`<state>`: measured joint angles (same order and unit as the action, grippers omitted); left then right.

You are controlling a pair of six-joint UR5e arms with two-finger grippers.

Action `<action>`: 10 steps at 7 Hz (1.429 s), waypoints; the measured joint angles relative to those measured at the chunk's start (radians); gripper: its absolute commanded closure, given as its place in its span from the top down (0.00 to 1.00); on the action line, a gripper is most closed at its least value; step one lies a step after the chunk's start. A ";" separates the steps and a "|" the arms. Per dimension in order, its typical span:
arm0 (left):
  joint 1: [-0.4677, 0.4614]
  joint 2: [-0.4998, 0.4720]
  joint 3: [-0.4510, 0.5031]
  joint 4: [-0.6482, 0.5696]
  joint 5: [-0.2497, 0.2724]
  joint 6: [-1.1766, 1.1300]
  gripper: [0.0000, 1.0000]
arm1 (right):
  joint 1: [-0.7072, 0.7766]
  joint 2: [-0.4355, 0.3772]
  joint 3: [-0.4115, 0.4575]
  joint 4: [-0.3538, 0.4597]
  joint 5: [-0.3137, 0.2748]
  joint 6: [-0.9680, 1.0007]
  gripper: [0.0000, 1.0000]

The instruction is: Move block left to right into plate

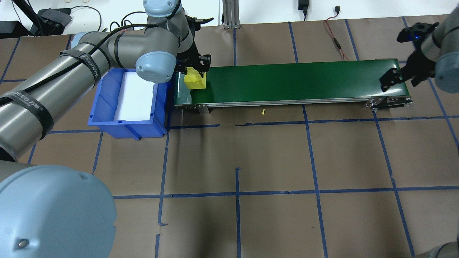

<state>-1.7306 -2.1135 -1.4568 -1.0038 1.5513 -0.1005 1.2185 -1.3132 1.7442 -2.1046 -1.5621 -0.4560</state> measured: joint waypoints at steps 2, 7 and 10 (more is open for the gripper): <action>-0.002 0.048 -0.004 -0.017 0.002 0.011 1.00 | 0.144 -0.001 -0.061 0.041 0.062 0.236 1.00; 0.199 0.470 -0.051 -0.483 0.020 0.164 1.00 | 0.206 0.002 -0.062 0.050 0.134 0.348 1.00; 0.245 0.623 -0.089 -0.656 0.038 0.192 1.00 | 0.227 -0.060 -0.041 0.132 0.112 0.357 1.00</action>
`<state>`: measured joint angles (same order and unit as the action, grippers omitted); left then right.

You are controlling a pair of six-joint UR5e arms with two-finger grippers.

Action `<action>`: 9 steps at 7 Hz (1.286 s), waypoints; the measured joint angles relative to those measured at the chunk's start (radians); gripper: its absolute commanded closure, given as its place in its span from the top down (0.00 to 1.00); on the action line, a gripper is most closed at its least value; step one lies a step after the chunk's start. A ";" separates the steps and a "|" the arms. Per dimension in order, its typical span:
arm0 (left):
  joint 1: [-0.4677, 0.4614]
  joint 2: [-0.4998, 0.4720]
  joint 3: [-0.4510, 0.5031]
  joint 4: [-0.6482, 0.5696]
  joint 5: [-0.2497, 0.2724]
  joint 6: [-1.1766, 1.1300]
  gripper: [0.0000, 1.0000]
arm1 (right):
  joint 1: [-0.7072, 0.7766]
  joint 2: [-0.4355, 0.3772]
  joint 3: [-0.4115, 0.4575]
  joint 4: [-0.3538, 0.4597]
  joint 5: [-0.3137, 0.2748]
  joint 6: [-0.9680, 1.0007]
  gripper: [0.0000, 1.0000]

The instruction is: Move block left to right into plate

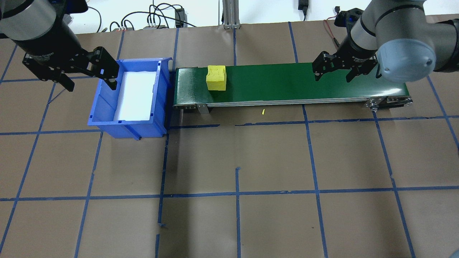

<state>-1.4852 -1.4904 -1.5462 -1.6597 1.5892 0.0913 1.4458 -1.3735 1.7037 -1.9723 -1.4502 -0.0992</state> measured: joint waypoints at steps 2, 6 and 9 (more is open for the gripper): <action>-0.004 0.016 -0.004 -0.018 -0.005 -0.008 1.00 | 0.017 -0.017 0.000 0.008 -0.007 -0.001 1.00; -0.024 0.006 -0.002 -0.015 -0.001 -0.025 1.00 | 0.060 -0.016 -0.014 -0.010 0.094 0.051 1.00; -0.008 -0.015 0.025 -0.014 -0.002 -0.017 1.00 | 0.073 0.057 -0.030 -0.104 0.228 0.116 1.00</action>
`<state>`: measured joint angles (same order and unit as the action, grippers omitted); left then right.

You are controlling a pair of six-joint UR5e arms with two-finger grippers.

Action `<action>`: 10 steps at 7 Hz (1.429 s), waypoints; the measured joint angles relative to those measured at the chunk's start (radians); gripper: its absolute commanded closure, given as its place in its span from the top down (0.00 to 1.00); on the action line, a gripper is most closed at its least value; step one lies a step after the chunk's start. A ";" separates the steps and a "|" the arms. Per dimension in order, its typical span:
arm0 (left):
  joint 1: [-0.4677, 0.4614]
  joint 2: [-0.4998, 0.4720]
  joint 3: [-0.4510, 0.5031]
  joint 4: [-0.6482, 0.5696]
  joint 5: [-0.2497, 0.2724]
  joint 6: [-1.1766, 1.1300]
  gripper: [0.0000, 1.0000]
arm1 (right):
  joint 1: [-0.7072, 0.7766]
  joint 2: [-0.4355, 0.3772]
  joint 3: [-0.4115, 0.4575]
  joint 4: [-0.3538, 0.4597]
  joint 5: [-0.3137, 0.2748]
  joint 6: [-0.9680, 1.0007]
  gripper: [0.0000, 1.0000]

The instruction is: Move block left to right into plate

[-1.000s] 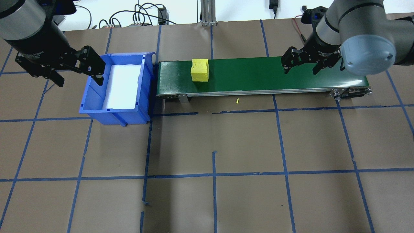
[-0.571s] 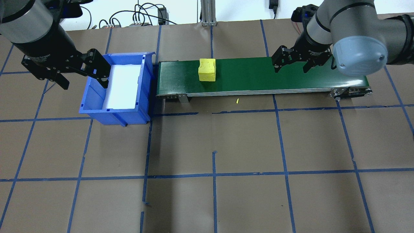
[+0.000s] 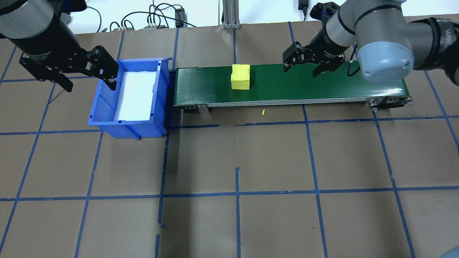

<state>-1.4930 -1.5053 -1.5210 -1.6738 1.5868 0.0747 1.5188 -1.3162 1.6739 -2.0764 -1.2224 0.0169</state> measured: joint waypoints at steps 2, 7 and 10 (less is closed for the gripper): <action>-0.004 -0.028 0.020 0.011 -0.006 -0.003 1.00 | 0.003 0.085 -0.050 -0.052 0.064 0.057 1.00; -0.010 -0.032 0.018 0.017 -0.010 0.007 1.00 | 0.009 0.195 -0.085 -0.124 0.141 0.114 1.00; -0.015 -0.031 0.022 0.017 -0.010 0.007 1.00 | 0.013 0.230 -0.087 -0.148 0.143 0.145 1.00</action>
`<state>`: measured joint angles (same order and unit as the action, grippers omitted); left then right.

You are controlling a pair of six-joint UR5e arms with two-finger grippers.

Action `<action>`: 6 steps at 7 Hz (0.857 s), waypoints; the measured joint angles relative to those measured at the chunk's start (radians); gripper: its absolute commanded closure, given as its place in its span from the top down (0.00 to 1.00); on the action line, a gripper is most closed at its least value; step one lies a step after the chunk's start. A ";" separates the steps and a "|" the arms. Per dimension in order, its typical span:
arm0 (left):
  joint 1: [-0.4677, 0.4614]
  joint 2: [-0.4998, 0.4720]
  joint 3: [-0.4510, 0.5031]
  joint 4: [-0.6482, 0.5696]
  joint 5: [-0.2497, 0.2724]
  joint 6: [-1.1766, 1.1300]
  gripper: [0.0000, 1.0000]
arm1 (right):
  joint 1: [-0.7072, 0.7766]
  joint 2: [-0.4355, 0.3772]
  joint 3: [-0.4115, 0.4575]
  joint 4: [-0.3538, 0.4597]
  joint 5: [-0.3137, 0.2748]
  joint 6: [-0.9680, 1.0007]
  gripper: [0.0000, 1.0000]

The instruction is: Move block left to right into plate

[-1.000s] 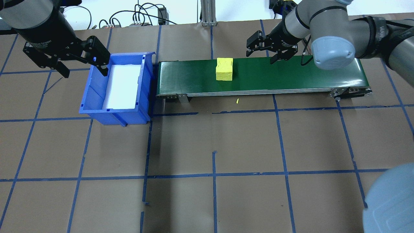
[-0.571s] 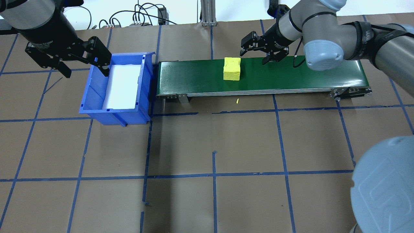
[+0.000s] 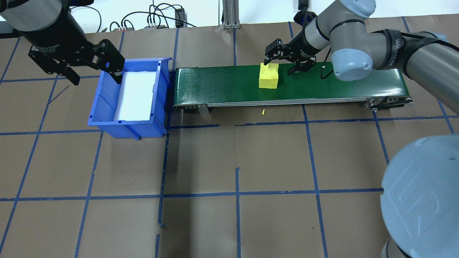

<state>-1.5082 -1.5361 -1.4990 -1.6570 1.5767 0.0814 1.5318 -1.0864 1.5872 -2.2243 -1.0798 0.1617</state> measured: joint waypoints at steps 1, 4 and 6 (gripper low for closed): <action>0.000 0.000 -0.004 0.002 0.000 0.000 1.00 | 0.000 0.015 0.000 -0.012 -0.001 0.006 1.00; 0.005 0.001 -0.012 0.029 0.000 0.000 1.00 | 0.001 0.057 0.010 -0.037 -0.027 0.004 0.35; 0.002 0.001 -0.012 0.031 0.001 0.001 1.00 | -0.002 0.039 0.007 -0.036 -0.160 -0.061 0.35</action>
<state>-1.5066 -1.5355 -1.5110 -1.6258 1.5776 0.0820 1.5296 -1.0472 1.5938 -2.2603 -1.2399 0.1008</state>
